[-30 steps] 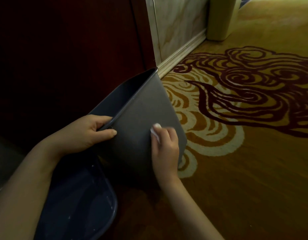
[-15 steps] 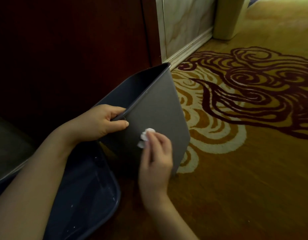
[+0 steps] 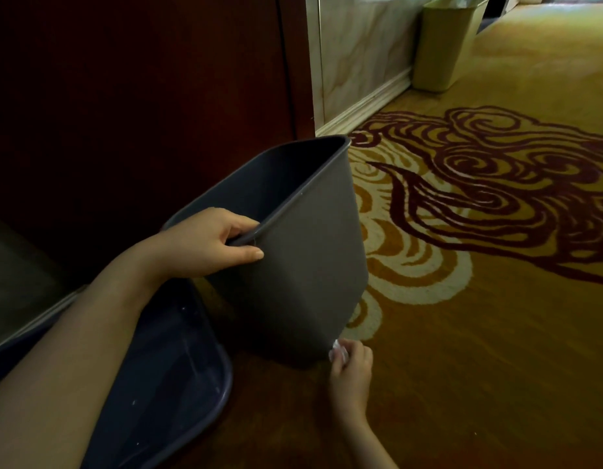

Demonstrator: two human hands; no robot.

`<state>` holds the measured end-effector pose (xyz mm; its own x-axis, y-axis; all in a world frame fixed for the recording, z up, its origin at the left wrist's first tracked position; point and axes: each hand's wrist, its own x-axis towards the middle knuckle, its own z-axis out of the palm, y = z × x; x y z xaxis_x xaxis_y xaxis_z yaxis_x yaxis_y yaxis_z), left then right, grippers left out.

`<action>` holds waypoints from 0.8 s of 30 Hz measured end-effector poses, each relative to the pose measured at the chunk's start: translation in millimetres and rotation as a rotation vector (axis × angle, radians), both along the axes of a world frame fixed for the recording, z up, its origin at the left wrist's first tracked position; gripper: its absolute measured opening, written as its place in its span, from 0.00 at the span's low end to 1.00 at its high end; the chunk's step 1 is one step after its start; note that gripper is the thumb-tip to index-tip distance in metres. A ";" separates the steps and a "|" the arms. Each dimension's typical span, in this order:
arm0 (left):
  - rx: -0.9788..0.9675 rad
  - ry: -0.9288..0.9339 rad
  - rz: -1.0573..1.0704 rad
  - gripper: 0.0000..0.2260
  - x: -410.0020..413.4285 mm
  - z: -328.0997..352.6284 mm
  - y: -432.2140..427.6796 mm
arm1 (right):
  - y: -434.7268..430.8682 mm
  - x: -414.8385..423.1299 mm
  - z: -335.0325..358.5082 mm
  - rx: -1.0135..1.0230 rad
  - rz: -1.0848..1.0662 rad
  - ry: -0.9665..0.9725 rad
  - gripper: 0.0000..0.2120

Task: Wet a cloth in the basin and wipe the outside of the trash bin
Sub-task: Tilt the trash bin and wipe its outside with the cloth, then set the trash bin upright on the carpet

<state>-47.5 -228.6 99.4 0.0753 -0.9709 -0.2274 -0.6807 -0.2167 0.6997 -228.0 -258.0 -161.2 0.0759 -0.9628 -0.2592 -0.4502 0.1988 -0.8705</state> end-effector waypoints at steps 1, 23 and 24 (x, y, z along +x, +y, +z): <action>-0.020 -0.037 0.006 0.10 -0.3 0.0 -0.6 | -5.0 -2.3 -1.2 0.042 0.006 0.003 0.06; -0.050 -0.589 0.013 0.07 37.1 -14.6 23.4 | -15.8 -3.7 170.0 -0.559 0.064 -0.488 0.08; -0.031 -0.567 0.026 0.07 40.8 -16.0 23.9 | -20.6 -0.2 176.2 -0.563 0.077 -0.489 0.07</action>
<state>-6.7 -204.7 83.4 0.2016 -0.9726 -0.1157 -0.9466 -0.2238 0.2322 -228.2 -278.6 14.9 0.1282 -0.9274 0.3515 0.0194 -0.3520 -0.9358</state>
